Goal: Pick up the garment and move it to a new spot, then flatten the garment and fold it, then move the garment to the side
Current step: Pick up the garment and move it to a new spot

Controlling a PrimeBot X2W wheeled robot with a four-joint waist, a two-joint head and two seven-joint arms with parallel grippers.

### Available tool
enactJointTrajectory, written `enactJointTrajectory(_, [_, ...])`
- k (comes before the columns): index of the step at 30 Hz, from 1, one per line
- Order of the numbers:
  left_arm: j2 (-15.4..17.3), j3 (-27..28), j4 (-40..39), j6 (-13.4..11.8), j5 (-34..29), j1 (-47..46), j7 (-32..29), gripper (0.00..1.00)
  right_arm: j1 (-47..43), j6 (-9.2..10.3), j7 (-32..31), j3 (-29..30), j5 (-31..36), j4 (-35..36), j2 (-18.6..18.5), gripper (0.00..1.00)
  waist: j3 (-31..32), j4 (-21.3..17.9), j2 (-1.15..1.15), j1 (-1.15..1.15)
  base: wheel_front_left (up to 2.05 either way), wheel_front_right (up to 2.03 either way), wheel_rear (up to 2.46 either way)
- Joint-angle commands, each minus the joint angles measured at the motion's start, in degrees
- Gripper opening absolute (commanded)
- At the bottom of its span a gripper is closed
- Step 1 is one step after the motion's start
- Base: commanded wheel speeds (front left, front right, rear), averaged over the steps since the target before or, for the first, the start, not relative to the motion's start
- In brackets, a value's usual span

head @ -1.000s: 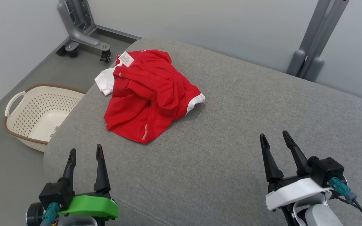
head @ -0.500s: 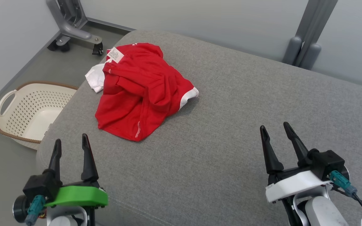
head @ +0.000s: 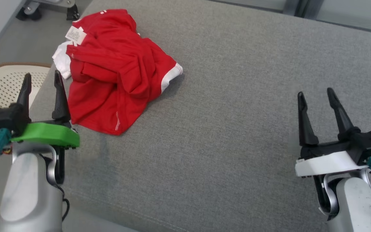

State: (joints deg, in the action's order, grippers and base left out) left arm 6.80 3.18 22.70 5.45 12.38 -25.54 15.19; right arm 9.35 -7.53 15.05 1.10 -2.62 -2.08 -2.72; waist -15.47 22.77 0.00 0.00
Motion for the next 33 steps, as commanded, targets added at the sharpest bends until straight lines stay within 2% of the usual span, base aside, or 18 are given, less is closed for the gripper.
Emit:
enactJointTrajectory(1, [1.5, -0.9, 3.3, 0.7, -0.6, -3.2, -0.3, 1.0, 1.1, 0.07, 0.2, 0.6, 0.7, 0.5, -0.3, 1.0, -5.7, -3.3, 0.0, 0.0, 0.0, 0.0, 0.0])
enactJointTrajectory(3, [4.4, -2.6, 10.5, 1.6, 1.1, -10.4, -3.4, 1.0, 1.7, 0.07, 0.2, 0.5, 1.6, 1.0, -0.2, 1.0, -7.8, -3.9, 0.0, 0.0, 0.0, 0.0, 0.0])
enactJointTrajectory(7, [7.4, -5.4, 17.5, 2.0, 4.2, -17.2, -7.8, 1.0, 2.3, 0.08, 0.2, 1.0, 2.1, 1.3, -0.3, 1.0, -9.9, -5.0, 0.0, 0.0, 0.0, 0.0, 0.0])
enactJointTrajectory(15, [11.8, -15.4, 25.2, 2.0, 12.7, -24.8, -14.6, 1.0, 3.7, 0.08, 0.2, 1.0, 2.5, 1.4, -0.2, 1.0, -12.8, -6.7, 0.0, 0.0, 0.0, 0.0, 0.0])
enactJointTrajectory(20, [14.0, -18.6, 29.1, 2.0, 14.8, -27.2, -15.0, 1.0, 3.9, 0.08, 0.2, 0.8, 2.0, 1.4, -0.2, 1.0, -13.3, -7.3, 0.0, 0.0, 0.0, 0.0, 0.0])
enactJointTrajectory(21, [13.8, -19.9, 29.9, 2.0, 14.8, -27.6, -14.7, 0.62, 3.8, 0.08, 0.2, 0.7, 1.9, 1.2, -0.2, 1.0, -13.2, -7.4, 0.0, 0.0, 0.0, 0.0, 0.0])
enactJointTrajectory(22, [13.6, -20.5, 30.3, 2.0, 15.2, -27.7, -14.6, 0.0, 3.8, 0.08, 0.2, 0.6, 1.8, 1.1, -0.2, 1.0, -13.2, -7.4, 0.0, 0.0, 0.0, 0.0, 0.0])
enactJointTrajectory(27, [14.9, -23.3, 31.2, 2.0, 17.3, -28.6, -10.0, 0.0, 3.1, 0.08, 0.2, 0.4, 1.4, 0.3, -0.2, 1.0, -11.8, -7.2, 0.0, 0.0, 0.0, 0.0, 0.0])
enactJointTrajectory(33, [16.0, -23.3, 31.4, 2.0, 17.3, -29.5, -2.2, 0.0, 2.5, 0.08, 0.2, 0.4, 0.6, -0.7, -0.2, 1.0, -8.2, -6.4, 0.0, 0.0, 0.0, 0.0, 0.0])
